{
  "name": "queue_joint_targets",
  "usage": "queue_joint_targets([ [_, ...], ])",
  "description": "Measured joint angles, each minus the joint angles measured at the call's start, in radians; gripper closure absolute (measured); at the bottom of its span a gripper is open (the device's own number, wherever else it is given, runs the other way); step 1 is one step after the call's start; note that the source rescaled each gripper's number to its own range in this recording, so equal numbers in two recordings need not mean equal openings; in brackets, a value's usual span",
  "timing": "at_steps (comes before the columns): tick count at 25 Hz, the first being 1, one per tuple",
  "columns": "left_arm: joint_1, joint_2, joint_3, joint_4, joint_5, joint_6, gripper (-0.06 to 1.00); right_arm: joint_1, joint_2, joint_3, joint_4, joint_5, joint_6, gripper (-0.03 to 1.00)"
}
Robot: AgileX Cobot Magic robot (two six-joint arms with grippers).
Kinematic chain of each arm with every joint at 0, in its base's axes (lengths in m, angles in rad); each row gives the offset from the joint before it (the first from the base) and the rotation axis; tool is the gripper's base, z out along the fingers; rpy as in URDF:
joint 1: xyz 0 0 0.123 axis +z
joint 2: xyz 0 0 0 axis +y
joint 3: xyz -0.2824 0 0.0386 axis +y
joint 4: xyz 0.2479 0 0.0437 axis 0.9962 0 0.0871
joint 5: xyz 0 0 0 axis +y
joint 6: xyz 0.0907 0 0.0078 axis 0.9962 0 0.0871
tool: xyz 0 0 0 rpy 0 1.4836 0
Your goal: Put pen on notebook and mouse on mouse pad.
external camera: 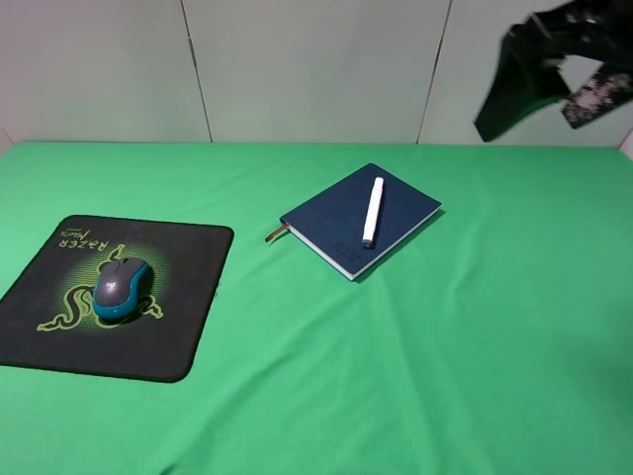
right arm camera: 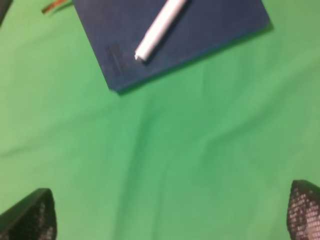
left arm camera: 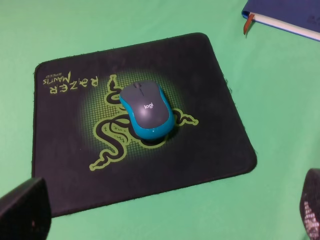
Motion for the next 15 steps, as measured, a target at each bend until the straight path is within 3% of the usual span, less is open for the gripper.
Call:
queue_joint_targets([
  [11, 0.000, 0.000, 0.000, 0.000, 0.000, 0.000, -0.06, 0.000, -0.417, 0.301, -0.027, 0.002, -0.001, -0.03],
  [15, 0.000, 0.000, 0.000, 0.000, 0.000, 0.000, -0.06, -0.024, -0.585, 0.412, -0.026, -0.046, -0.001, -0.03],
])
